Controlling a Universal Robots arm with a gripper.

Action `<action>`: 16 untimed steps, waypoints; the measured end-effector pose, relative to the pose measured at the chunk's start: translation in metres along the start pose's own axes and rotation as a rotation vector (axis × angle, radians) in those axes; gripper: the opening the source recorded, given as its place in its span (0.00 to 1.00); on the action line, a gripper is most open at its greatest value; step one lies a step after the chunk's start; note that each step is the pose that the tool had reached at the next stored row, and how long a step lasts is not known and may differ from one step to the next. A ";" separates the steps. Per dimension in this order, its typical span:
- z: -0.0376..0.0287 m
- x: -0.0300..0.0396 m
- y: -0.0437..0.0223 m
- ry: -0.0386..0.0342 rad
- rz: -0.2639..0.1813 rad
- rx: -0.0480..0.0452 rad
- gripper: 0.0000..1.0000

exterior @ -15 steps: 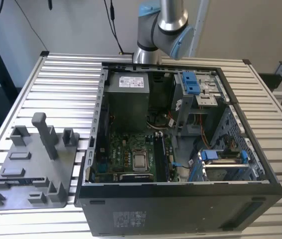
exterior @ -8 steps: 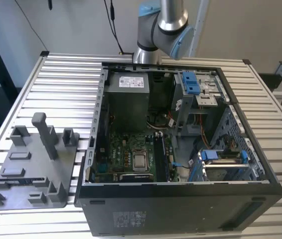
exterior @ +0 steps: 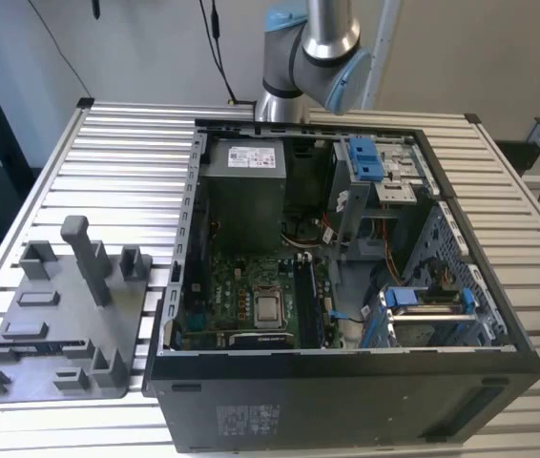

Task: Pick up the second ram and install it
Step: 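Pick up the second ram and move it above second insertion slot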

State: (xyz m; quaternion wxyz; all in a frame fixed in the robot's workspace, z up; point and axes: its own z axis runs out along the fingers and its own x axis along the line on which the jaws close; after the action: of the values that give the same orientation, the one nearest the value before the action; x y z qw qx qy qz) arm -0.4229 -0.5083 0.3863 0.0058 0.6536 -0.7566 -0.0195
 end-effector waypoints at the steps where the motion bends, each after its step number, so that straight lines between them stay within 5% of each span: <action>1: 0.0001 0.0000 0.0000 0.0003 -0.010 0.0002 0.11; 10: 0.0001 0.0000 0.0000 0.0006 -0.016 0.0002 0.12; 16: 0.0001 0.0000 0.0000 0.0006 -0.017 0.0002 0.42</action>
State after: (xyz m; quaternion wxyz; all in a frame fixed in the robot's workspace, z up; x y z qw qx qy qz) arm -0.4229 -0.5083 0.3862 0.0057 0.6601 -0.7509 -0.0193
